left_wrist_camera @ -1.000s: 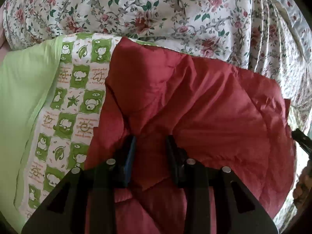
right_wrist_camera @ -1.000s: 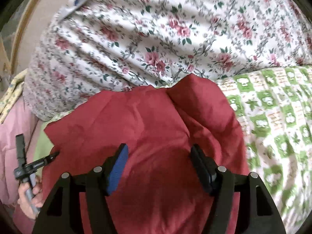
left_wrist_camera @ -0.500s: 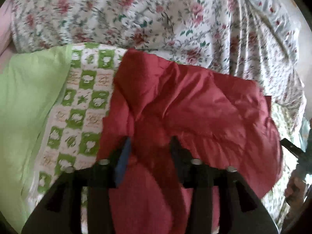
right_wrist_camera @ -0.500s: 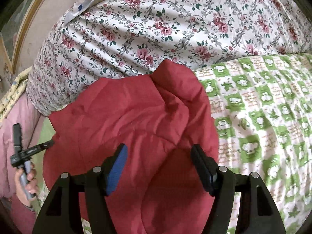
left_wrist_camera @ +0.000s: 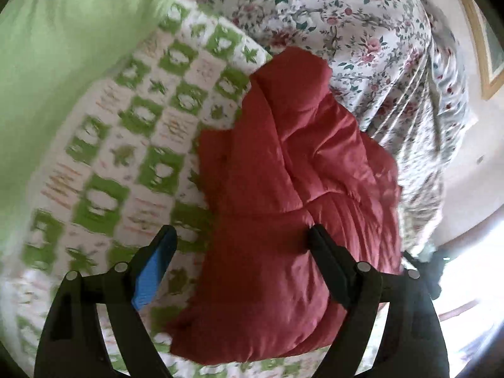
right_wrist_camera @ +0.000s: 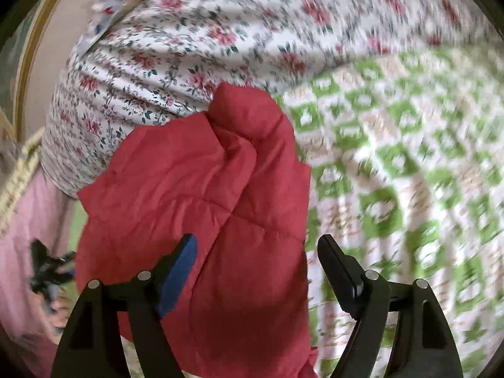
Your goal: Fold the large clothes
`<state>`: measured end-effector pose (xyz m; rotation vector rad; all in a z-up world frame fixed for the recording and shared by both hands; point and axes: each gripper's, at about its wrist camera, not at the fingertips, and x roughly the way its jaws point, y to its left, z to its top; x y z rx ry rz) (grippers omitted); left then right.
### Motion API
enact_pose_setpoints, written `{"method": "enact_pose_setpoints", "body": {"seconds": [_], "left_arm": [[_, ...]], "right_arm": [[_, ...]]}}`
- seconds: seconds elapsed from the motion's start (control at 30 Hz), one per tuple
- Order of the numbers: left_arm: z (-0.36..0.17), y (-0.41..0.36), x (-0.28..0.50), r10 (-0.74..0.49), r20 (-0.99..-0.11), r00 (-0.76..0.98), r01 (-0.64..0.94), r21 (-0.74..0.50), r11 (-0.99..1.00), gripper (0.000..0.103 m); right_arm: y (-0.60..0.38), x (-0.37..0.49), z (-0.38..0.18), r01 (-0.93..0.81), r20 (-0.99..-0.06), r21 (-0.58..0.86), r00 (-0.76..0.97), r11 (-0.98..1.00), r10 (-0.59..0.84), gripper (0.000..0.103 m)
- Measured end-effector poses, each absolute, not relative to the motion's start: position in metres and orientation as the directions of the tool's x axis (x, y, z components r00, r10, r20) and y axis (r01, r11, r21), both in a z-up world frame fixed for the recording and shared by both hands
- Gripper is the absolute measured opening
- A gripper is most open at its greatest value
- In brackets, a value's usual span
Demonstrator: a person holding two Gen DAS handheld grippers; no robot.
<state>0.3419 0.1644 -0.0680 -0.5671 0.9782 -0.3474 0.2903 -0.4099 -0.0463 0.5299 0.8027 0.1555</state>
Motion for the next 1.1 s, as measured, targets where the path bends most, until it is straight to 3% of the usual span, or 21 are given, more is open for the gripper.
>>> {"method": "enact_pose_setpoints", "body": {"seconds": [0.3, 0.47, 0.53, 0.7, 0.77, 1.1], "left_arm": [[-0.09, 0.138, 0.36, -0.649, -0.62, 0.441, 0.06, -0.701, 0.711, 0.086], [-0.088, 0.121, 0.362, -0.625, -0.636, 0.451, 0.099, -0.661, 0.744, 0.087], [-0.084, 0.119, 0.36, -0.624, -0.633, 0.458, 0.116, -0.654, 0.748, 0.071], [-0.069, 0.114, 0.351, -0.607, -0.63, 0.484, 0.158, -0.62, 0.769, 0.052], [-0.06, 0.113, 0.345, -0.605, -0.621, 0.498, 0.175, -0.612, 0.771, 0.047], [-0.022, 0.122, 0.275, -0.629, -0.572, 0.527, 0.255, -0.6, 0.759, 0.04]], "right_arm": [[-0.413, 0.312, -0.083, 0.083, -0.593, 0.694, 0.628, 0.715, 0.503, 0.085], [-0.405, 0.318, -0.094, 0.091, -0.576, 0.732, 0.611, 0.675, 0.543, 0.082], [-0.404, 0.316, -0.092, 0.079, -0.571, 0.734, 0.611, 0.675, 0.549, 0.072], [-0.403, 0.31, -0.083, 0.051, -0.555, 0.742, 0.606, 0.668, 0.57, 0.042], [-0.402, 0.305, -0.075, 0.038, -0.544, 0.747, 0.609, 0.664, 0.577, 0.037], [-0.388, 0.24, -0.05, -0.02, -0.517, 0.756, 0.594, 0.654, 0.617, 0.032]]}}
